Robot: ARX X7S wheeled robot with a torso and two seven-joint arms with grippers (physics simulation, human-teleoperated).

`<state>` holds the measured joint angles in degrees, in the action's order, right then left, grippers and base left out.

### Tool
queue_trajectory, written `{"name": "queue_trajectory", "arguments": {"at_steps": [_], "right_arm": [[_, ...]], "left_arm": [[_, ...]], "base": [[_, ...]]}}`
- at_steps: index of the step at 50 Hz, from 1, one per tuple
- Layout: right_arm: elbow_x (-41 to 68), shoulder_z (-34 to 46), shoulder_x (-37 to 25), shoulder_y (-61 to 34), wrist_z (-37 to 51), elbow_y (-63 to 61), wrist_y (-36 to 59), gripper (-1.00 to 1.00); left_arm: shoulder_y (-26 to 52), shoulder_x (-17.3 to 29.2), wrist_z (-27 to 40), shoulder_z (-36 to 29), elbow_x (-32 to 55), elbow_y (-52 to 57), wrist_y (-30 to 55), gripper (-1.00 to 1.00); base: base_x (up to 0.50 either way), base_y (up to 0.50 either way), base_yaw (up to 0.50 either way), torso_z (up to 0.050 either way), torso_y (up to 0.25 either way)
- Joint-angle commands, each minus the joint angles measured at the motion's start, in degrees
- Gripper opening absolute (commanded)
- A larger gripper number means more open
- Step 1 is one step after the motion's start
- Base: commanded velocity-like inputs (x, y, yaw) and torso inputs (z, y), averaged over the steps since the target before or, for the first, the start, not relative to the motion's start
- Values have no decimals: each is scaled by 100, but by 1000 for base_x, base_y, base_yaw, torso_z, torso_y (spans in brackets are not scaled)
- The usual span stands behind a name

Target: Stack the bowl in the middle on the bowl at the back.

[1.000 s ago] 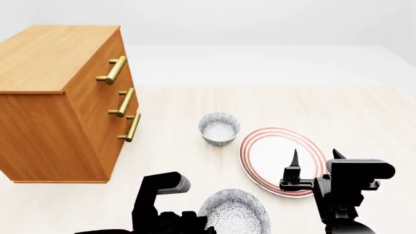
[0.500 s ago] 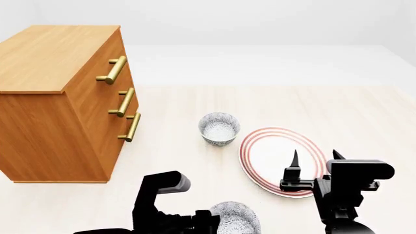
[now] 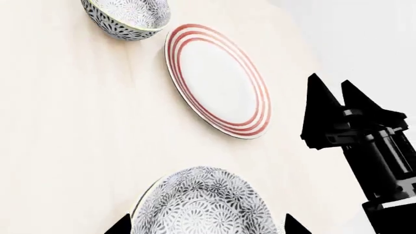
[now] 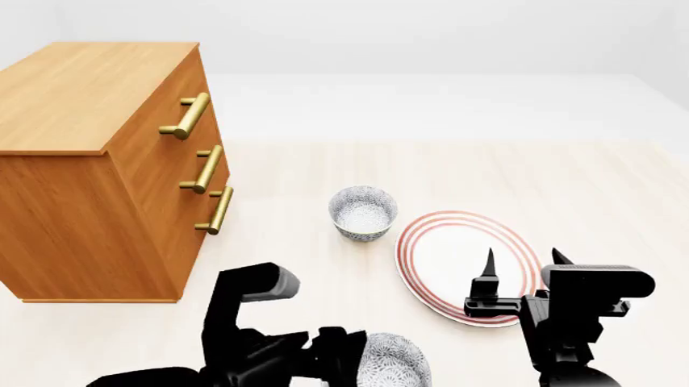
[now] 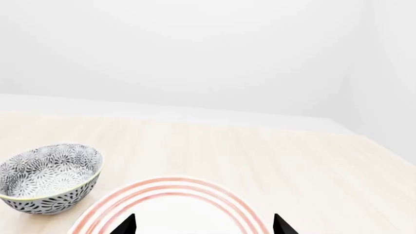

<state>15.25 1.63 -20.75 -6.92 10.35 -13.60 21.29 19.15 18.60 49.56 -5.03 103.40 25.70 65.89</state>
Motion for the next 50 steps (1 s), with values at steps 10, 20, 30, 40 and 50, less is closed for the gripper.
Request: {"name": "queue_trajectory", "arguments": {"at_steps": [10,20,30,40,50], "right_arm": [[31,12,-78,119,142,-553,234,100],[123,-154,-235,394,458,-1989,735,100],[220,-409,-429,611,795,-3528,1242,100],[817,-421,-1690,1176,2347,-4639,730,100],[853,5799,-5921,-2261,7096,-4640,-1901,100]], "left_arm": [[390,177,-1333,1365,-695,1203,-544,100],[187,-13,-3314,1813,-2977,1613,-1423,100],[-417,-300,-4209,1941,-5060,2181,-2866,100],[-834,-293,-4388,2445,-4918,2555,-3431,100],[-1610,-603,-4640,2916,-5692,3348,-4497,100]], "base": [[0,0,0,0,0],[0,0,0,0,0],[0,0,0,0,0],[0,0,0,0,0],[0,0,0,0,0]]}}
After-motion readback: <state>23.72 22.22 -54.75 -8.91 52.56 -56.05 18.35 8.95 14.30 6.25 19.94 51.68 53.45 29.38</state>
